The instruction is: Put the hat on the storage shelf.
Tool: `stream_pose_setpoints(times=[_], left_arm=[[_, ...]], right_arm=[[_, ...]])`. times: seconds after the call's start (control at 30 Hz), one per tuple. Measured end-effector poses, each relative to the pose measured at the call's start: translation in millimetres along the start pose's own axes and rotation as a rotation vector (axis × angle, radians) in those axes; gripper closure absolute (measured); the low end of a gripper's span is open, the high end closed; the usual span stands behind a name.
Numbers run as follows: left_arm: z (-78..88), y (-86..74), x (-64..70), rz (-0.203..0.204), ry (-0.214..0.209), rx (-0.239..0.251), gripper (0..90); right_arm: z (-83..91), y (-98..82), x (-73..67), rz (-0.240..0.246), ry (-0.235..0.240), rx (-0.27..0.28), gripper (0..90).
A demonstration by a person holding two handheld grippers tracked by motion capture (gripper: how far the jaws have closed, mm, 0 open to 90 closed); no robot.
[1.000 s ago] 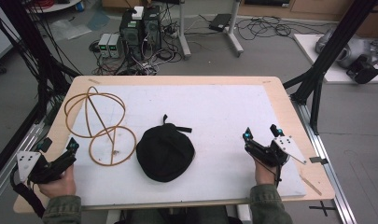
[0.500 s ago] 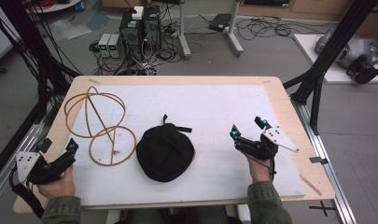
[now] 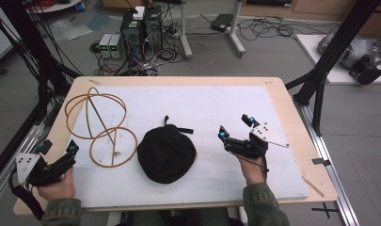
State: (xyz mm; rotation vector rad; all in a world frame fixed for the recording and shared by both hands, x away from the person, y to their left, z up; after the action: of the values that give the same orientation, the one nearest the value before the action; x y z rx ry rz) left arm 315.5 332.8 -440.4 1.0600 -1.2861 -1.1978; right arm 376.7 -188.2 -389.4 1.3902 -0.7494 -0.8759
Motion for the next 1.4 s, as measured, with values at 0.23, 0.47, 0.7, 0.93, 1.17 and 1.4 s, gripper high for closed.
stream_pose_setpoints(times=[0.23,0.47,0.7,0.93,1.17,1.4], left_arm=[[0.3,0.1,-0.4,-0.003,0.005,0.001,17.8],[0.1,0.4,-0.7,0.000,0.007,0.002,17.8],[0.2,1.0,0.1,-0.006,0.005,0.005,17.9],[-0.3,0.7,0.4,-0.005,0.003,0.004,17.9],[-0.7,0.6,1.7,-0.007,-0.006,0.005,17.9],[-0.5,0.8,1.8,-0.007,-0.007,0.006,17.9]], right_arm=[[-6.3,1.4,-12.2,0.000,0.045,-0.013,6.1],[-14.3,-6.2,-29.0,0.029,0.093,-0.057,6.1],[-20.3,-12.8,-46.0,0.043,0.138,-0.095,6.1],[-26.7,-18.5,-70.1,0.062,0.201,-0.119,6.1],[-32.6,-26.6,-87.7,0.089,0.243,-0.148,6.1],[-37.1,-34.2,-104.1,0.088,0.281,-0.179,6.0]])
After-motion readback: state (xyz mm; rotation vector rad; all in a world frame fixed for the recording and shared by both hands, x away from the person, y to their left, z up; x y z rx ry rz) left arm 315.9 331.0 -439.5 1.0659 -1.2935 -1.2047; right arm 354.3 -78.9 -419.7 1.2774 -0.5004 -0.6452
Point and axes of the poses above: each handheld gripper's, and its own axes: z roughly backward along the jaws, y roughly out of its top, x roughly to its right, the point moved 8 cm from there along -z, roughly forward along the jaws, and after that the axes turned 2 degrees about -y, right-handed, at the moved point
